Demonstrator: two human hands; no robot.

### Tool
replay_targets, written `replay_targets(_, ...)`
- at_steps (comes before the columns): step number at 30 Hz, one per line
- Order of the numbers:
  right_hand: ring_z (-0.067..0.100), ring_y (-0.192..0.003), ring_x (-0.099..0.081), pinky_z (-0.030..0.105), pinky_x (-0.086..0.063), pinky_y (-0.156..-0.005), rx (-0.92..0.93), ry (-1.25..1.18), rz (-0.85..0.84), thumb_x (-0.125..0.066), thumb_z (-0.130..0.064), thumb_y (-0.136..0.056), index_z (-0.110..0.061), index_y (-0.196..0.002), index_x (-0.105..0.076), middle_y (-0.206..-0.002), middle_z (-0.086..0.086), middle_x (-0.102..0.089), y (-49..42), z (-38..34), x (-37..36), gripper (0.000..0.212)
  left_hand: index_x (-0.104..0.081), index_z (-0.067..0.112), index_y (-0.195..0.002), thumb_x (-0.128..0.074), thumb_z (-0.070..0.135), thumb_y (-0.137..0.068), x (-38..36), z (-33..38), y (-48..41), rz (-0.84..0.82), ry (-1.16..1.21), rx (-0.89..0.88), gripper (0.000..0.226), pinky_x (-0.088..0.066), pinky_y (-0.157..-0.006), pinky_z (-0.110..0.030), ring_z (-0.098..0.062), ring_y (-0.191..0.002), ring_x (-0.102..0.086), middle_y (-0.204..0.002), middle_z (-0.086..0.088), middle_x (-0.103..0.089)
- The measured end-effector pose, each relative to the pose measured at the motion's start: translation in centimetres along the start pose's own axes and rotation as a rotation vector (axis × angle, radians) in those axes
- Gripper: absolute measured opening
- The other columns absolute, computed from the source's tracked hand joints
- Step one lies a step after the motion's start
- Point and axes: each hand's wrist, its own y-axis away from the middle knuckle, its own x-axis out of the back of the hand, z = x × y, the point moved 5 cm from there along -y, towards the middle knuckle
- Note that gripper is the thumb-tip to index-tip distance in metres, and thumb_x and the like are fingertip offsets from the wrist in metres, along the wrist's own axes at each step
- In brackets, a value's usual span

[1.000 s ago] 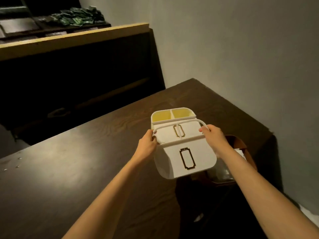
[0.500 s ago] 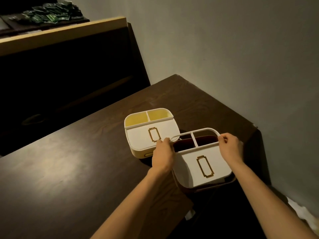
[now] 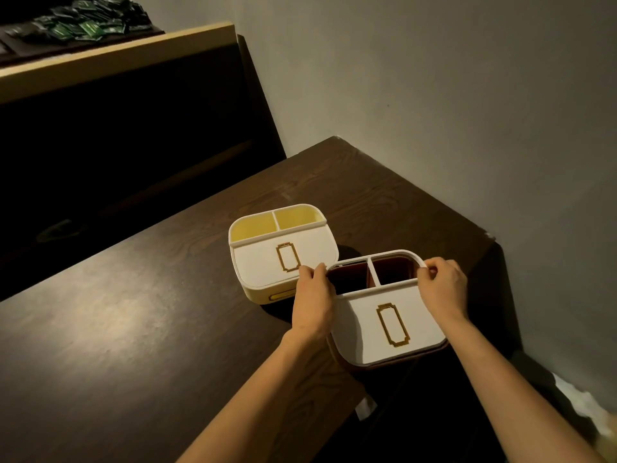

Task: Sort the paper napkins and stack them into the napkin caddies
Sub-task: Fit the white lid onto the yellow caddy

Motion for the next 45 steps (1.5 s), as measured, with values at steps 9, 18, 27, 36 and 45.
replay_targets(9, 0.024, -0.111, -0.053, 0.030, -0.051, -0.082, 0.117, 0.102, -0.053, -0.044, -0.007, -0.096, -0.016, -0.134, -0.048, -0.129, 0.010, -0.050, 0.3, -0.4, -1.4, 0.040, -0.026, 0.013, -0.143, -0.047, 0.014, -0.096, -0.6, 0.7, 0.2, 0.032, -0.284, -0.088, 0.052, -0.043, -0.096, -0.032, -0.025, -0.119, -0.040, -0.132, -0.012, -0.034)
replay_targets(18, 0.021, -0.142, -0.023, 0.044, -0.023, -0.112, 0.295, 0.402, -0.184, -0.021, -0.046, -0.098, -0.023, -0.149, -0.020, -0.156, -0.001, -0.022, 0.9, -0.3, -3.8, 0.056, -0.039, 0.007, -0.142, -0.025, 0.041, -0.099, -3.7, 2.3, 0.5, 0.007, -0.577, -0.236, 0.057, -0.022, -0.114, -0.043, -0.028, -0.137, -0.036, -0.145, -0.013, -0.043)
replay_targets(27, 0.020, -0.146, -0.007, 0.041, -0.012, -0.117, 0.398, 0.509, -0.203, -0.017, -0.050, -0.098, -0.021, -0.150, -0.017, -0.158, -0.001, -0.016, 1.4, -0.5, -4.7, 0.060, -0.008, 0.008, -0.150, -0.006, 0.051, -0.095, -4.5, 2.4, 0.5, -0.014, -0.633, -0.265, 0.069, 0.012, -0.113, -0.042, -0.024, -0.147, 0.002, -0.159, -0.011, -0.006)
replay_targets(36, 0.018, -0.145, -0.001, 0.036, 0.001, -0.115, 0.493, 0.523, -0.180, 0.006, -0.053, -0.091, -0.019, -0.149, -0.015, -0.158, 0.001, -0.011, 1.8, -1.0, -4.6, 0.070, -0.004, 0.009, -0.150, -0.010, 0.049, -0.098, -4.7, 2.7, 0.6, -0.024, -0.644, -0.365, 0.066, 0.015, -0.111, -0.040, -0.022, -0.142, 0.014, -0.158, -0.011, 0.000)
replay_targets(45, 0.009, -0.141, 0.003, 0.029, 0.001, -0.113, 0.563, 0.483, -0.245, -0.001, -0.065, -0.084, -0.018, -0.150, -0.017, -0.158, 0.000, -0.015, 2.1, -0.9, -5.0, 0.082, -0.004, 0.012, -0.150, -0.002, 0.048, -0.097, -5.2, 2.3, 0.4, -0.047, -0.593, -0.367, 0.064, 0.011, -0.115, -0.037, -0.021, -0.146, 0.008, -0.159, -0.008, 0.002)
